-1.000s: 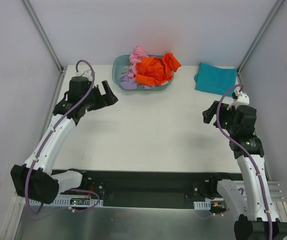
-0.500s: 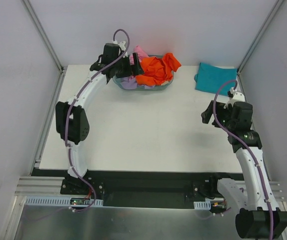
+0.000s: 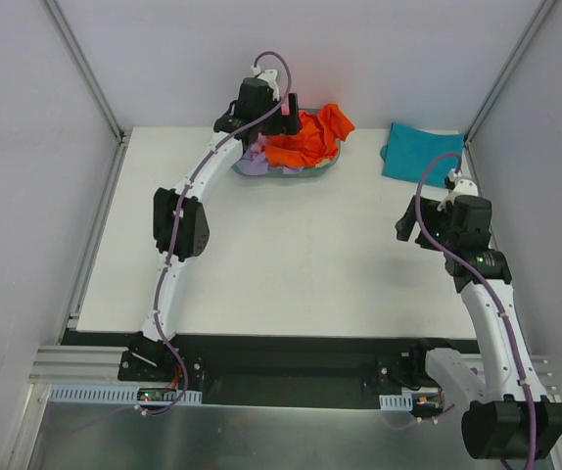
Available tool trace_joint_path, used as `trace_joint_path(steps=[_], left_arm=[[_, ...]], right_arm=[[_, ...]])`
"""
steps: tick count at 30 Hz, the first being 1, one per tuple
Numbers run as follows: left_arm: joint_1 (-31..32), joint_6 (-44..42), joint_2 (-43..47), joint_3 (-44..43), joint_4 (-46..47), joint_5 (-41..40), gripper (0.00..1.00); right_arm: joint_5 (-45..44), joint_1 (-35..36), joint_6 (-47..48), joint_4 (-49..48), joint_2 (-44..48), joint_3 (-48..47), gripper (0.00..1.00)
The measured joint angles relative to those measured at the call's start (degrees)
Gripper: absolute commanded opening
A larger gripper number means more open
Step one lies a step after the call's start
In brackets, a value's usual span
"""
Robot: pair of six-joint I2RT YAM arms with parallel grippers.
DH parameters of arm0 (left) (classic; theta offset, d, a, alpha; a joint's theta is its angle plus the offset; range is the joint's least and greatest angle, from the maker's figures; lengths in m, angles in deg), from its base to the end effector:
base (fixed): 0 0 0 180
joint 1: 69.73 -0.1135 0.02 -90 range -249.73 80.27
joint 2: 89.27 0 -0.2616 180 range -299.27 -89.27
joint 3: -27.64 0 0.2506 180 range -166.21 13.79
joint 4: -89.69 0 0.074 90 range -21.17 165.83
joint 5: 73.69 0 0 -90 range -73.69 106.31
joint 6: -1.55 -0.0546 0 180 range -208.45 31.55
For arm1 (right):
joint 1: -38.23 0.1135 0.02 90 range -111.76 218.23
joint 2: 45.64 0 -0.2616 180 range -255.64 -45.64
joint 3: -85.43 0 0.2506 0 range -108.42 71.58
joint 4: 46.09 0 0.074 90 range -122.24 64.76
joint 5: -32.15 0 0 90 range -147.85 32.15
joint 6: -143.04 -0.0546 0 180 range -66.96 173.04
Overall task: Fold and stack the t-shirts
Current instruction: Grab the tshirt from the pile
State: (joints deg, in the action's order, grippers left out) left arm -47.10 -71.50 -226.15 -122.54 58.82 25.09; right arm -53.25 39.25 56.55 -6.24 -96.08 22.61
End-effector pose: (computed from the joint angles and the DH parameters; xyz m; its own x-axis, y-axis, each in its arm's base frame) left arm 0.5292 -0.2296 0.3113 -0.4165 -0.1385 -0.8985 0.4110 0.8529 -0.3220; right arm 0.2120 0.0082 0.3097 -0.4549 -0.0691 -0.8879 -0.1170 0.9930 -0.0174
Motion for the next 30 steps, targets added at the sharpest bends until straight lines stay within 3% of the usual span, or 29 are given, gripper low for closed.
trace_joint_path(steps=[4,5,8,11,12,15,17,18,19,25,30], left_arm=[[1.03,-4.33,-3.65,-2.69,2.27,-5.9,0.95],[1.09,-5.09,-4.44,-2.82,2.97,-7.02,0.86],[1.33,-6.99,-6.25,-2.82,4.02,-9.33,0.79],[1.07,-7.82,-7.69,-2.8,5.35,-9.33,0.66],[0.94,-7.89,-8.07,-2.8,5.73,-9.29,0.56],[0.9,-7.78,-8.33,-2.8,6.51,-8.87,0.44],[0.52,-7.91,-8.33,-2.84,7.69,-8.37,0.31],[0.55,-7.96,-8.33,-2.99,8.2,-8.17,0.19],[0.55,-8.07,-8.33,-3.04,8.48,-8.07,0.0],[0.52,-9.97,-6.08,-3.04,9.09,-7.87,0.0],[0.52,-10.56,1.51,-3.04,9.33,-5.79,0.0]], right_arm=[[-0.13,0.0,-0.07,0.0,-1.92,0.0,0.97],[-0.13,0.0,-0.07,0.0,-2.58,0.0,0.97],[-0.11,0.0,-0.04,0.07,-4.2,-0.11,0.97],[-0.11,0.0,-0.04,0.17,-5.49,-0.74,0.97],[-0.11,0.0,-0.04,0.2,-5.75,-0.92,0.97],[-0.11,0.0,-0.04,0.28,-5.86,-0.96,0.97],[-0.13,0.0,-0.04,0.35,-5.84,-0.96,0.97],[-0.13,0.0,-0.04,0.42,-5.77,-0.96,0.97],[-0.13,0.0,-0.04,0.42,-5.64,-0.96,0.97],[0.17,0.0,-0.04,0.42,-5.2,-0.98,0.97],[0.55,0.0,-0.07,0.37,-5.01,-1.18,0.97]])
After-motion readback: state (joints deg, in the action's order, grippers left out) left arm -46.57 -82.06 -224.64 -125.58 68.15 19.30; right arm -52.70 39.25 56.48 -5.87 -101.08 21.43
